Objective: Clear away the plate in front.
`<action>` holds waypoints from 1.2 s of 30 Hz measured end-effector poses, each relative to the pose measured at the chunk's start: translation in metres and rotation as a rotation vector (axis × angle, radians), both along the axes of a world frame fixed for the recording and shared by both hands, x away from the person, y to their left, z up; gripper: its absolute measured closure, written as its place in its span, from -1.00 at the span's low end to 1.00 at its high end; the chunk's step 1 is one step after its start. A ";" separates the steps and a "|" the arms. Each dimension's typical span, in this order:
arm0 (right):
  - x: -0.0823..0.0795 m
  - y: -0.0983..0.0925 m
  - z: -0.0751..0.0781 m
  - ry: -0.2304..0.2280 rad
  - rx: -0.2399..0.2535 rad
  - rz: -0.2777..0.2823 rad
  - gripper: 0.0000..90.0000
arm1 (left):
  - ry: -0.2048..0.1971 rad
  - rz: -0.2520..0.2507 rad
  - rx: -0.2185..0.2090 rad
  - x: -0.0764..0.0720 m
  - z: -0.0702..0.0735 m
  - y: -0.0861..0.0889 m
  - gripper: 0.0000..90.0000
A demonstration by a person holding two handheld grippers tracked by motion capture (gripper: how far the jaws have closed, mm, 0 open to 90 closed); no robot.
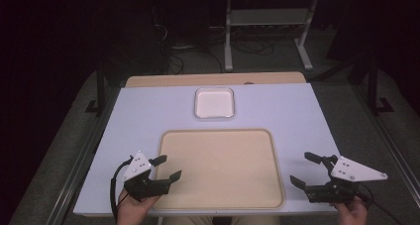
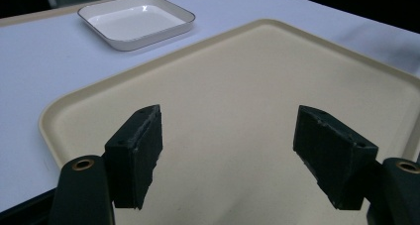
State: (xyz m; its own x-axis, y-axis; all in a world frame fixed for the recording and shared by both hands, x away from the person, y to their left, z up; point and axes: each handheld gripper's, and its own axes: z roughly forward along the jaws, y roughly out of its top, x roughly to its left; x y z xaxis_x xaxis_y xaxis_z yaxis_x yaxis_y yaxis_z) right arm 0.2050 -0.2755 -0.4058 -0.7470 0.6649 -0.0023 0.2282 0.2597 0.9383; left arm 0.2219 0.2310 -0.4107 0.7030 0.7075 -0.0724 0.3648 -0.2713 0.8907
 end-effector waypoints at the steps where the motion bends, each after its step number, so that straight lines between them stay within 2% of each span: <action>1: 0.000 0.000 0.000 0.001 0.000 0.000 -0.71 | -0.002 0.000 0.000 0.000 0.000 0.000 -0.41; 17: -0.001 -0.001 0.001 -0.004 0.005 -0.004 -0.71 | 0.013 -0.008 -0.007 0.003 0.000 -0.001 -0.41; 25: -0.001 -0.001 0.001 -0.005 0.009 -0.006 -0.71 | 0.001 -0.025 0.004 0.005 0.004 -0.006 -0.41; 30: -0.002 -0.001 0.001 -0.006 0.013 -0.010 -0.71 | 0.015 -0.040 -0.006 0.008 0.006 -0.009 -0.42; 33: -0.002 -0.002 0.001 -0.007 0.013 -0.010 -0.71 | -0.005 -0.055 0.038 0.007 0.008 -0.015 -0.42; 36: -0.002 -0.001 0.001 -0.007 0.011 -0.011 -0.71 | -0.004 -0.075 0.046 0.008 0.009 -0.020 -0.42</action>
State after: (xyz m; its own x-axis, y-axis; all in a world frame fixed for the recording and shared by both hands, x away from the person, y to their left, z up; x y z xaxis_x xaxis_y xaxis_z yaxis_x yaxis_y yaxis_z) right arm 0.2034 -0.2769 -0.4048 -0.7398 0.6728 0.0001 0.2243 0.2465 0.9428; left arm 0.2301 0.2107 -0.4017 0.7542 0.6555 -0.0384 0.3384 -0.3379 0.8782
